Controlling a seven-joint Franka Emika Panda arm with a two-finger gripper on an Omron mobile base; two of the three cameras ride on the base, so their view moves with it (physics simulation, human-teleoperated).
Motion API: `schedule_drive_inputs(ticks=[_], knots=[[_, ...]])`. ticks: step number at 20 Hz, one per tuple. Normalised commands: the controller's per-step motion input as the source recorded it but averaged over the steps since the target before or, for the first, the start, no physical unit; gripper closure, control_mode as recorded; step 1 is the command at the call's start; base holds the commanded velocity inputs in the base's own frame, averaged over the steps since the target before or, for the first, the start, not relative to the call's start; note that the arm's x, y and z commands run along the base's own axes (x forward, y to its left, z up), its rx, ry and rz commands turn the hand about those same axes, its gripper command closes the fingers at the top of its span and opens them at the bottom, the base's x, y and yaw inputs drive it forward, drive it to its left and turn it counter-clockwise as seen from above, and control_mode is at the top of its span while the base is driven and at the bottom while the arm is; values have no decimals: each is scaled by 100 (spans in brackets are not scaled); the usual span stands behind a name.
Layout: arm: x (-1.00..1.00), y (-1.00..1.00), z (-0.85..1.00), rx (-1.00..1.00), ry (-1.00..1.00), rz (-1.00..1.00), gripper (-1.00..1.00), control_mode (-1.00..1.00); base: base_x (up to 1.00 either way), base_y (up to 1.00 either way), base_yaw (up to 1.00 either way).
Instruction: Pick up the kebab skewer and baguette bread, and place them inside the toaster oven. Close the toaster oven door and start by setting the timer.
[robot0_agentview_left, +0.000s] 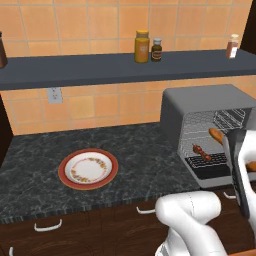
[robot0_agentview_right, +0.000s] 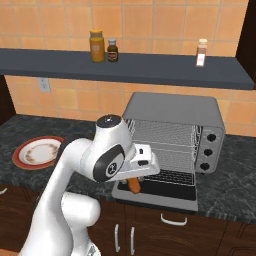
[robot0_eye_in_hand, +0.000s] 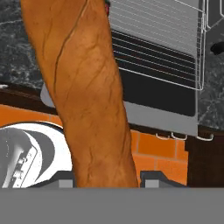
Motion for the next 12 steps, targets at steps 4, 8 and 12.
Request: schedule_drive_inputs(ticks=[4, 8, 12], knots=[[1, -65, -6, -1, 16, -12, 100, -100, 0, 0, 0], [4, -65, -14, 0, 19, -3, 100, -100, 0, 0, 0], [40, -30, -35, 0, 12, -14, 100, -100, 0, 0, 0]])
